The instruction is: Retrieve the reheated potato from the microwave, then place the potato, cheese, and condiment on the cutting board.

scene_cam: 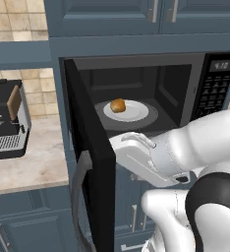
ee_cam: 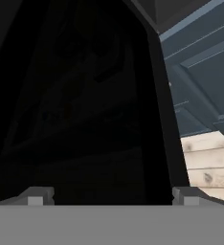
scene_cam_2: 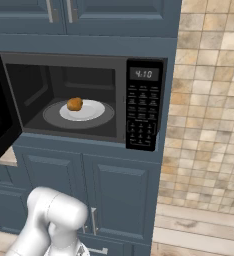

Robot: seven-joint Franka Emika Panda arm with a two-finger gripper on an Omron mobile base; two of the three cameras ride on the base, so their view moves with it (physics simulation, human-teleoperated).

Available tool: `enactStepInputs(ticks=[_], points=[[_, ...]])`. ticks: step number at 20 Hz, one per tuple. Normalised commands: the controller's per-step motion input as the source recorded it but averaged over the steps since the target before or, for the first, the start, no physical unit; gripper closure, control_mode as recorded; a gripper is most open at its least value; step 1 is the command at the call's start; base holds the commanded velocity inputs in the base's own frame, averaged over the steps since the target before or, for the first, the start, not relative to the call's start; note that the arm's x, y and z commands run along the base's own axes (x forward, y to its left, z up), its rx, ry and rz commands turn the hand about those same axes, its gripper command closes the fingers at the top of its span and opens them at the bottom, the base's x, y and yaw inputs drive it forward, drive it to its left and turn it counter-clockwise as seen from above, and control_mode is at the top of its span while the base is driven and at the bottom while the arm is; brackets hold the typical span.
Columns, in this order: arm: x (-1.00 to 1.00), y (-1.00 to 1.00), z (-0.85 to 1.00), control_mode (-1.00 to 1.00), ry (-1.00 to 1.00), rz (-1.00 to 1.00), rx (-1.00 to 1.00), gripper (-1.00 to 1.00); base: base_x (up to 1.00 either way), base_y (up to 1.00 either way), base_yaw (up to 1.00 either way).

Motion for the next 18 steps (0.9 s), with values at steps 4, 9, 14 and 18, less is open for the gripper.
enactStepInputs(ticks=[4, 9, 14, 18], points=[[-0.02, 0.47, -0.05, -1.00, -0.08, -0.14, -0.05, -1.00, 0.00, 0.00, 0.00], [-0.01, 0.18, -0.02, -1.00, -0.08, -0.16, -0.04, -1.00, 0.00, 0.00, 0.00], [0.01, -0.30, 0.14, -1.00, 0.00, -0.12, 0.00, -1.00, 0.00, 0.00, 0.00], [0.00, -0.50, 0.23, -1.00, -0.02, -0.06, -0.03, -1.00, 0.00, 0.00, 0.00]])
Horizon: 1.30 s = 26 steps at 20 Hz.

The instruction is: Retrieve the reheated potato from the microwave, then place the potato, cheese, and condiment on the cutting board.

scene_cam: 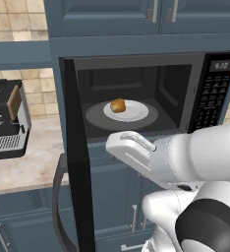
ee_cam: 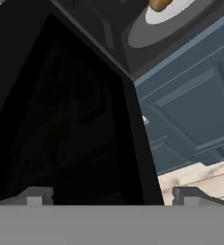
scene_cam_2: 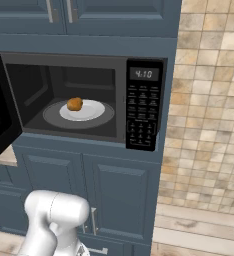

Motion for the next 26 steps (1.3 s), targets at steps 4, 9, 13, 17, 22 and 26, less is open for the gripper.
enactStepInputs(ticks=[4, 9, 13, 17, 22, 26], points=[[0.00, -0.54, 0.23, -1.00, -0.14, 0.00, -0.07, -1.00, 0.00, 0.00, 0.00], [0.00, -0.51, 0.19, -1.00, -0.32, 0.00, -0.16, -1.00, 0.00, 0.00, 0.00], [0.01, -0.49, 0.12, -1.00, -0.43, 0.00, -0.24, -1.00, 0.00, 0.00, 0.00], [0.14, -0.47, 0.08, -1.00, -0.18, -0.10, -0.25, -1.00, 0.00, 0.00, 0.00], [0.39, -0.37, 0.25, -1.00, 0.10, -0.21, -0.13, -1.00, 0.00, 0.00, 0.00], [0.42, -0.28, 0.28, -1.00, 0.27, -0.13, -0.03, -1.00, 0.00, 0.00, 0.00]])
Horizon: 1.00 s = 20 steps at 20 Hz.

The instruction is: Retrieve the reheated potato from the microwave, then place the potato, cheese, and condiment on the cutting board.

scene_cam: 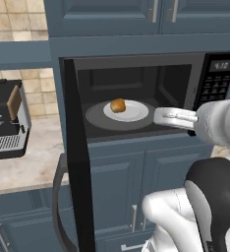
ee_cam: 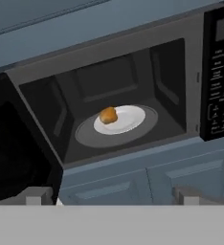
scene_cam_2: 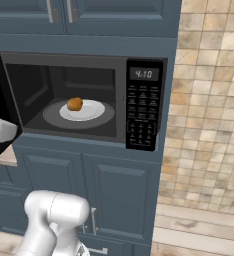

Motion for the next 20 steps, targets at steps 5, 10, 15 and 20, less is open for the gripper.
enactStepInputs(ticks=[5, 10, 15, 20], points=[[0.49, -0.20, -0.02, -1.00, 0.15, 0.06, 0.00, -1.00, 0.00, 0.00, 0.00], [0.46, -0.10, -0.29, -1.00, 0.00, 0.19, 0.00, -1.00, 0.00, 0.00, 0.00], [0.46, 0.01, -0.39, -1.00, -0.03, 0.12, -0.01, -1.00, 0.00, 0.00, 0.00], [0.55, 0.05, -0.27, -1.00, 0.00, 0.00, -0.02, -1.00, 0.00, 0.00, 0.00]])
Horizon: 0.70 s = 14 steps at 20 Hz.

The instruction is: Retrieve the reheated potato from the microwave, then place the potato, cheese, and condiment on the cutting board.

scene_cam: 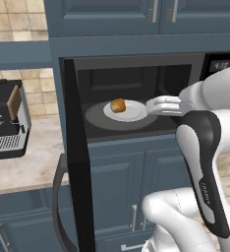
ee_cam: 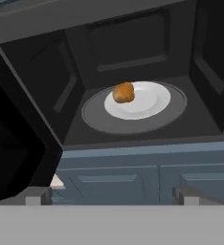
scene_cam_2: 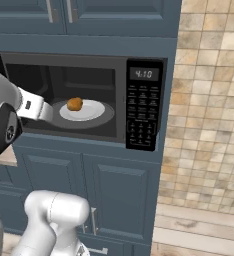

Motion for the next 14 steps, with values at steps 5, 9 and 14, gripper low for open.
enactStepInputs(ticks=[5, 9, 14], points=[[0.52, 0.13, -0.10, -1.00, 0.04, -0.04, -0.01, -1.00, 0.00, 0.00, 0.00], [0.46, 0.32, -0.19, -1.00, 0.06, -0.05, -0.03, -1.00, 0.00, 0.00, 0.00], [0.50, 0.14, -0.18, -1.00, 0.01, -0.04, 0.00, -1.00, 0.00, 0.00, 0.00]])
